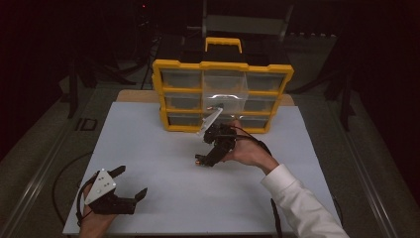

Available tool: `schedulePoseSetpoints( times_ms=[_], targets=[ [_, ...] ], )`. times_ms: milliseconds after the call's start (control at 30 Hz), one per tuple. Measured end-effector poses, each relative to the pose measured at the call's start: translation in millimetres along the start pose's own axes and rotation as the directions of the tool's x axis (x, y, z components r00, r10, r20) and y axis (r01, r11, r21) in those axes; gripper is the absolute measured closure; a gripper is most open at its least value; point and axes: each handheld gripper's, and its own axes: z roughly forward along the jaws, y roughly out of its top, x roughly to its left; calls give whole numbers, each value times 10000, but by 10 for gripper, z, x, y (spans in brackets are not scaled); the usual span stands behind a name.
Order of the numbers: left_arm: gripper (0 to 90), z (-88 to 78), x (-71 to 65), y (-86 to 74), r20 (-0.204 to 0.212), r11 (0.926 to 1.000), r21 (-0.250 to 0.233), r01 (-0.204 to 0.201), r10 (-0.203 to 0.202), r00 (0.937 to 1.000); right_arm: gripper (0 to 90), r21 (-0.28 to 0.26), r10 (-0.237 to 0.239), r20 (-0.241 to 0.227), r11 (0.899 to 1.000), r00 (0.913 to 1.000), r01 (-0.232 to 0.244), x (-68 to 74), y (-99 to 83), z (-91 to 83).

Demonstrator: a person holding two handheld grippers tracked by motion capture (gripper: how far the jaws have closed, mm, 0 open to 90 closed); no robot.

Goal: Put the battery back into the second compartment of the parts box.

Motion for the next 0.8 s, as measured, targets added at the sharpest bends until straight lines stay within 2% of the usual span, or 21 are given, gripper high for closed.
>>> schedulePoseSetpoints(
  times_ms=[400,800],
  targets=[
    [2,1,1,-1,8,10000,11,-3,3,10000,176,397,84,-6,9992,10000,-84,-38,-101,253],
    [2,-1,-1,1,16,10000,1,-3,3,10000,232,726,173,-35,9972,9998,-170,-53,-160,468]
  ],
)
